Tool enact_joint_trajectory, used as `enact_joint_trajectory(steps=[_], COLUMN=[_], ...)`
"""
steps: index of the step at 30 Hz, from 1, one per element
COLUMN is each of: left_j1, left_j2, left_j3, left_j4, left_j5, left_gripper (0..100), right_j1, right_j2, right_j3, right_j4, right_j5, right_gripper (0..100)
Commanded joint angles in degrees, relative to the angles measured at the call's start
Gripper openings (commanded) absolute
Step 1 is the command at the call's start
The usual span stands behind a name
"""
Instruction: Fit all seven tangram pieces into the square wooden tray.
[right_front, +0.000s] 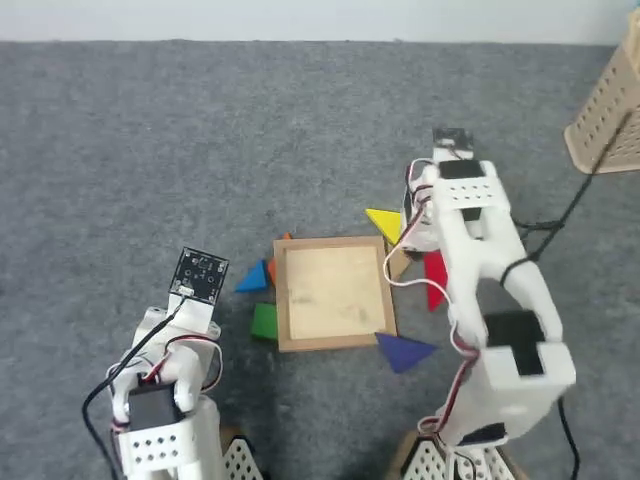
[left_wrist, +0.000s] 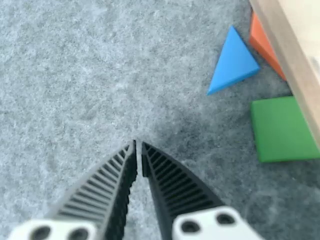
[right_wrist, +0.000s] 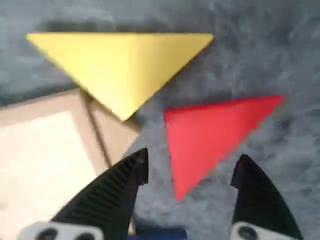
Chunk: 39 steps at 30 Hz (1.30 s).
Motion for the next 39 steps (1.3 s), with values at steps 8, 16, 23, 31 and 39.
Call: enact_joint_trajectory(steps=[8, 16, 23, 31, 39], left_j1=[-0.1, -0.1, -0.1, -0.1, -0.1], left_j2=[-1.1, -1.1, -1.1, -1.1, -1.1], left_j3=[-0.4, -0.4, -0.4, -0.4, -0.4], left_j4=[-0.1, -0.1, -0.1, -0.1, -0.1], left_j5=[-0.4, -0.4, -0.4, -0.4, -0.4], left_gripper=[1, 1, 1, 1, 1], right_j1=[4.8, 5.0, 3.9, 4.5, 7.4], right_j2=[4.8, 2.9, -4.2, 4.0, 8.9], right_j3=[-3.3, -3.9, -6.8, -6.9, -6.8], right_j4=[-4.8, -3.7, -3.3, -5.1, -4.5], right_j5=[-1.6, -4.4, -16.5, -20.0, -18.8], right_gripper=[28.5, 28.5, 28.5, 28.5, 28.5])
